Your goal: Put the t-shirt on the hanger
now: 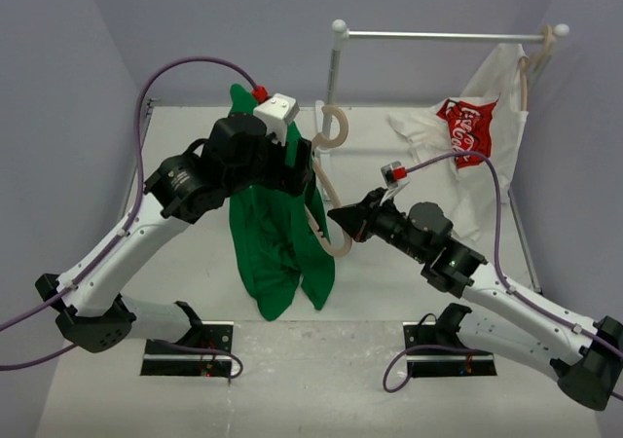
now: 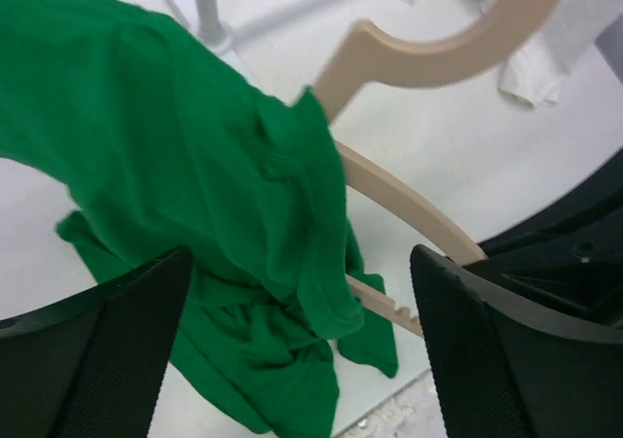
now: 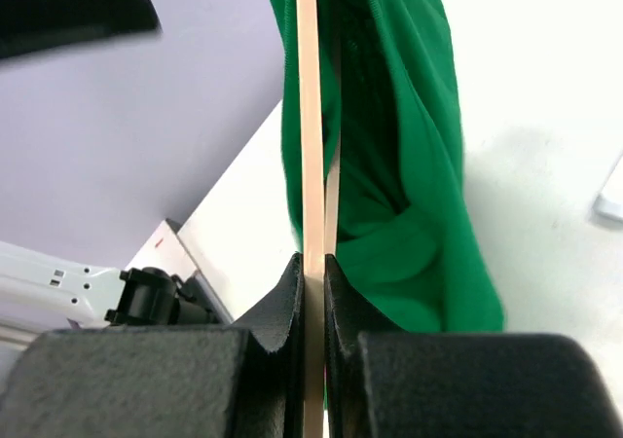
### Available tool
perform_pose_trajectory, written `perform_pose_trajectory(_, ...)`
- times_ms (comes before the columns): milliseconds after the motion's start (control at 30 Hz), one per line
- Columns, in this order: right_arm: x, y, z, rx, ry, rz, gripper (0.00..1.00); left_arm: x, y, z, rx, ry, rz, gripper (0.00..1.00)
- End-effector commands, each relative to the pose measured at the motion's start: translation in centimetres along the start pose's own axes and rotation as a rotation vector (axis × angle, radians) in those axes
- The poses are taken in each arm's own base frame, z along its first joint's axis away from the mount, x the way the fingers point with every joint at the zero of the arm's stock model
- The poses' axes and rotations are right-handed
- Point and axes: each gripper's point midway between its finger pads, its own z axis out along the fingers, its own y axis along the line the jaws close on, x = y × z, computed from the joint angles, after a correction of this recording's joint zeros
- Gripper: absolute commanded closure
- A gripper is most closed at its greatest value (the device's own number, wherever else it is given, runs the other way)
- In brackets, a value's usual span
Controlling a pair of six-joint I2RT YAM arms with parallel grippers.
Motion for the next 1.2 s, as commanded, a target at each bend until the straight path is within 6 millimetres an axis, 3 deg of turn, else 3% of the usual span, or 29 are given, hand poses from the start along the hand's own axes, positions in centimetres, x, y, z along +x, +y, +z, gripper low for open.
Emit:
perform_pose_trajectory(0, -5.1, 1.7, -1.3, -0.057, -0.219, -0.123, 1.00, -6.0, 2.3, -4.2, -0.123, -0.167, 0.055, 0.00)
perform_pose_trajectory(67, -5.3, 1.2, -2.0, -0.049, -0.238, -0.212, 1.00, -8.0, 3.5, -5.1, -0.190, -0.227, 0.116, 0.00)
perform_pose_trajectory(133, -5.0, -0.5, -2.7, -0.007, -0.236, -0.298, 1.00, -9.4, 4.8, -5.2, -0.263, -0.279, 0.176, 0.00)
perform_pose_trajectory(200, -4.5, -0.4, -3.8, -0.072, -0.224, -0.385, 1.00, -10.3, 3.6, -4.9, -0.177, -0.323, 0.354, 0.00)
perform_pose_trajectory(267, -4.6, -1.1, -5.3, -0.090, -0.240, -0.488, 1.00, -11.5, 0.8, -5.1, -0.018, -0.412, 0.507, 0.00)
perform_pose_trajectory(333, -4.7, -1.8, -6.5, -0.087, -0.232, -0.557, 1.00, -11.7, -0.2, -5.8, 0.056, -0.463, 0.659, 0.00)
perform_pose_trajectory(400, -3.3, -2.1, -7.2, -0.118, -0.143, -0.607, 1.00, -10.1, -3.3, -6.2, 0.256, -0.467, 0.858, 0.00)
perform_pose_trajectory(433, -3.9, -2.1, -7.5, -0.118, -0.141, -0.664, 1.00, -9.1, -4.6, -6.5, 0.355, -0.464, 0.925, 0.00)
perform_pose_trajectory(500, -3.4, -1.9, -8.1, -0.147, -0.078, -0.742, 1.00, -7.8, -6.1, -6.8, 0.466, -0.453, 0.976, 0.00)
perform_pose_trajectory(567, -2.4, -2.2, -8.7, -0.160, -0.019, -0.781, 1.00, -7.2, -6.2, -6.6, 0.494, -0.419, 1.010, 0.00)
perform_pose_trajectory(700, -2.9, -2.0, -9.8, -0.153, 0.012, -0.885, 1.00, -5.2, -5.6, -6.0, 0.507, -0.328, 1.001, 0.00)
perform_pose_trajectory(767, -2.6, -1.3, -10.4, -0.191, 0.029, -0.920, 1.00, -3.2, -5.9, -6.1, 0.567, -0.286, 0.985, 0.00)
perform_pose_trajectory(933, -2.1, 0.4, -12.4, -0.268, 0.062, -0.991, 1.00, 1.8, -5.7, -6.3, 0.647, -0.189, 0.905, 0.19)
perform_pose_trajectory(1167, -1.9, 2.6, -14.3, -0.354, 0.044, -1.033, 1.00, 3.5, -7.2, -8.6, 0.790, -0.209, 0.892, 0.36)
